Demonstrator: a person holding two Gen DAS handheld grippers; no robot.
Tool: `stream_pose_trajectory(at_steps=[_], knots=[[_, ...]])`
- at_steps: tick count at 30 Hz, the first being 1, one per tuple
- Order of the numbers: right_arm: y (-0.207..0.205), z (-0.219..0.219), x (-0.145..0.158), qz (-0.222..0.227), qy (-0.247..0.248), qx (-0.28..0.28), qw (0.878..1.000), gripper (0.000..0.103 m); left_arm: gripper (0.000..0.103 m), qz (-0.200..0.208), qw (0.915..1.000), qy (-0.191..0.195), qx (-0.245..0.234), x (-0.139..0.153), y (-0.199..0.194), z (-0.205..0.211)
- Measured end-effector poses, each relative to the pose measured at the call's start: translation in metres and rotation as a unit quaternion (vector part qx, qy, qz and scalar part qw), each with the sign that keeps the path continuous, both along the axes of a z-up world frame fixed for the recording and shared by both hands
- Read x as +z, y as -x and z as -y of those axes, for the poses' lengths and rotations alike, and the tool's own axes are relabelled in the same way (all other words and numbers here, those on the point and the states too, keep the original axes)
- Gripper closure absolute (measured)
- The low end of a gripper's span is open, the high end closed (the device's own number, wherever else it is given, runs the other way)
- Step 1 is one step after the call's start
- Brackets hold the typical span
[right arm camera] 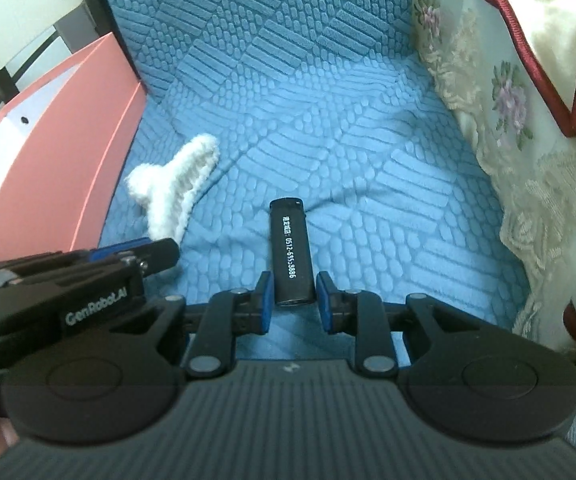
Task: Organize rigid objects
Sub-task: 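Lift the hair clip with the left tool while the right tool lifts the USB stick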
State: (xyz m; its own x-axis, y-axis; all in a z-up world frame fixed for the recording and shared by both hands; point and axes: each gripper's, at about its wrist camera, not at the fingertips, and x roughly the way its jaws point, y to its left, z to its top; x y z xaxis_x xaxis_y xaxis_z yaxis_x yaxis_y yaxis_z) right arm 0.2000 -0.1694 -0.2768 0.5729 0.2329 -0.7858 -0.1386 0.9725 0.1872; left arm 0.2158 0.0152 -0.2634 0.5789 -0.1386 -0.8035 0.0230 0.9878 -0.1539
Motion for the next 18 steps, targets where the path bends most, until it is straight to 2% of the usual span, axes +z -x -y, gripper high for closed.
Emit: stream_pose_trajectory(at_steps=[5,6,8,9,12,18], knots=[[-0.003,-0.001,-0.001,0.007,-0.006,0.004,1.000,0.076,0.083,-0.002,0.9999,0.008,0.010,0.001,-0.005,-0.004],[-0.003,-0.002,-0.001,0.008,-0.006,0.005,1.000,0.076,0.079,-0.004,0.9998,0.011,0.013,0.001,-0.006,-0.006],[-0.003,-0.003,0.000,0.018,-0.003,0.008,1.000,0.075,0.052,-0.006,0.9997,0.015,0.021,0.002,-0.009,-0.008],[-0.004,-0.004,0.000,0.021,0.000,0.009,1.000,0.072,0.050,-0.003,0.9996,0.015,0.022,0.003,-0.010,-0.008],[-0.007,-0.006,-0.001,0.030,0.001,0.018,0.999,0.057,0.049,0.006,0.9998,0.008,0.018,0.006,-0.016,-0.005],[-0.016,-0.018,-0.005,0.044,0.040,0.029,0.998,0.056,0.047,0.006,0.9997,-0.001,0.023,0.007,-0.031,-0.003]])
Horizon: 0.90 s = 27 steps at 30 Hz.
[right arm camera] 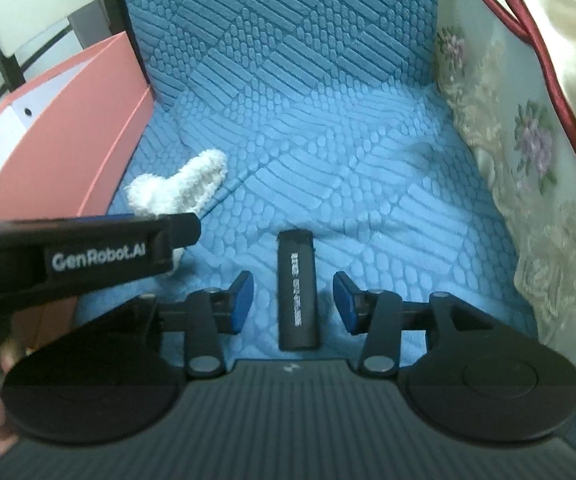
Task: Organize rigid objects
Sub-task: 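Lift the hair clip with the left tool while the right tool lifts the USB stick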
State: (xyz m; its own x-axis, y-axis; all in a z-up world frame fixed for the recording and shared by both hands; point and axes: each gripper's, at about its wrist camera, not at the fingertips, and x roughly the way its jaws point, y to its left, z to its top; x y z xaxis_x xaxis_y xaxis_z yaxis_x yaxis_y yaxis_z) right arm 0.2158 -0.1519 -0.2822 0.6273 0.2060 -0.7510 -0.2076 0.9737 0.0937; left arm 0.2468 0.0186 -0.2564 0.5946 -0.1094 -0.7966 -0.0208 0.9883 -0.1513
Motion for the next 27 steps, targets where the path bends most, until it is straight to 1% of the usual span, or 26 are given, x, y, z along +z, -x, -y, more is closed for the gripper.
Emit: stream_pose_trajectory(at_steps=[5,6,9,11,12,17,22,27], knots=[[-0.009,-0.006,-0.010,-0.008,0.023,0.000,1.000,0.058,0.038,-0.001,0.9999,-0.013,0.005,-0.003,-0.009,0.002],[-0.010,-0.007,-0.012,-0.011,0.028,-0.001,1.000,0.060,0.037,-0.002,0.9998,-0.017,0.006,-0.004,-0.011,0.002],[-0.011,-0.012,-0.014,0.000,0.045,0.003,0.999,0.061,0.036,-0.006,0.9995,-0.030,0.008,-0.007,-0.015,0.002],[-0.011,-0.014,-0.014,0.002,0.044,0.007,0.999,0.067,0.034,-0.006,0.9993,-0.036,0.009,-0.008,-0.018,0.002],[-0.012,-0.014,-0.013,0.003,0.046,0.009,0.999,0.075,0.034,-0.007,0.9992,-0.039,0.011,-0.009,-0.019,0.001],[-0.013,-0.012,-0.010,-0.001,0.036,-0.002,0.999,0.076,0.031,-0.008,0.9987,-0.046,0.019,-0.013,-0.025,0.004],[-0.012,-0.006,0.000,0.009,0.022,-0.014,1.000,0.076,0.031,-0.007,0.9975,-0.067,0.018,-0.019,-0.032,0.008],[-0.014,-0.002,0.001,-0.003,0.011,-0.022,1.000,0.076,0.031,-0.012,0.9972,-0.072,0.017,-0.024,-0.040,0.008]])
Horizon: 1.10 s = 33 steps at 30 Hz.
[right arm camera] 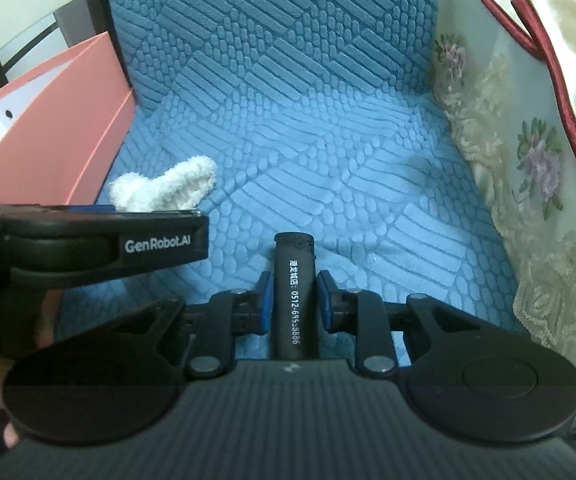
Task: Organize rigid objects
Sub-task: 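Lift the hair clip with the left tool while the right tool lifts the USB stick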
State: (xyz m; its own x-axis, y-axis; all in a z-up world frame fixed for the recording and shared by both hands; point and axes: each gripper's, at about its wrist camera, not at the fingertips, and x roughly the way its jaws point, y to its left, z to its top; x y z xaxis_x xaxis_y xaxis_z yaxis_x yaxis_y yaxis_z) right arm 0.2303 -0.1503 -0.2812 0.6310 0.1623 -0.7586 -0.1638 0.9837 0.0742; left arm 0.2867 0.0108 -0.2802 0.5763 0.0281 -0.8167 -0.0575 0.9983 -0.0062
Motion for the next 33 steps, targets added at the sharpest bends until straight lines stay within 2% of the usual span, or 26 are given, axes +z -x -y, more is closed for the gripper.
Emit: stream_pose_trajectory(at_steps=[4,7,9,13,22,27,33], knots=[[-0.001,0.000,0.001,-0.002,-0.004,0.000,1.000,0.076,0.035,-0.001,0.9999,-0.012,-0.001,-0.003,-0.004,0.001],[-0.002,0.001,0.000,-0.007,-0.010,-0.003,1.000,0.076,0.038,-0.005,1.0000,0.002,0.000,-0.007,-0.007,-0.001],[-0.003,0.002,0.000,-0.010,-0.011,-0.002,1.000,0.076,0.038,-0.004,0.9999,-0.009,-0.003,-0.009,-0.008,0.003],[-0.005,0.004,-0.001,-0.015,-0.017,-0.003,1.000,0.076,0.052,0.003,0.9994,-0.034,-0.005,-0.010,-0.008,0.006],[-0.002,0.007,0.003,-0.005,-0.016,0.002,1.000,0.076,0.055,0.015,0.9998,-0.011,-0.002,0.001,0.001,0.001],[0.008,0.009,0.015,0.016,-0.010,0.013,1.000,0.076,0.055,0.026,0.9995,0.020,0.000,0.018,0.019,-0.005],[0.022,0.013,0.036,0.044,-0.015,0.019,0.999,0.077,0.055,0.045,0.9983,0.038,0.005,0.042,0.042,-0.010]])
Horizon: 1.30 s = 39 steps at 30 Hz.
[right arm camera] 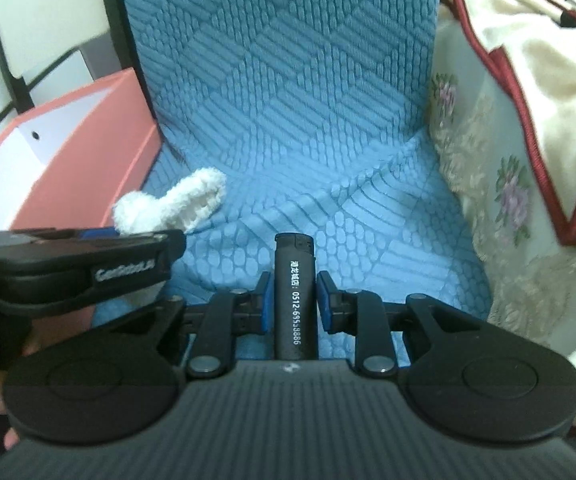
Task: Organize rigid objects
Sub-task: 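Lift the hair clip with the left tool while the right tool lifts the USB stick, then carry the hair clip and USB stick over the pink box with both tools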
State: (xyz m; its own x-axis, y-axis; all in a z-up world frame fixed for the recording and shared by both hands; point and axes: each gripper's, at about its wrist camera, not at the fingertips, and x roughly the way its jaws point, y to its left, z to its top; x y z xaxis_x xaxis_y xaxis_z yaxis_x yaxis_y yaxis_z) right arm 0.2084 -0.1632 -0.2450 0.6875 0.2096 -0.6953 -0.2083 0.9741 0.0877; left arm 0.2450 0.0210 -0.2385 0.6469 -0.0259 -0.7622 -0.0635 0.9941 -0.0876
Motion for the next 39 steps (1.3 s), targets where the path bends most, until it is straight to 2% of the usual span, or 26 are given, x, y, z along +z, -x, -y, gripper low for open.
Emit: stream_pose_trajectory(at_steps=[9,25,30,39], knots=[[0.011,0.003,0.020,0.003,-0.023,-0.004,1.000,0.077,0.056,0.009,0.9993,0.036,0.006,0.025,0.033,-0.002],[0.068,-0.002,0.083,0.040,-0.027,0.033,0.998,0.076,0.056,0.038,0.9969,0.067,0.015,0.093,0.087,-0.002],[0.084,-0.010,0.098,0.047,-0.019,0.051,0.997,0.077,0.056,0.049,0.9951,0.078,0.034,0.114,0.104,-0.015],[0.099,-0.045,0.122,0.058,-0.025,0.094,0.994,0.077,0.056,0.064,0.9926,0.075,0.071,0.140,0.139,-0.054]])
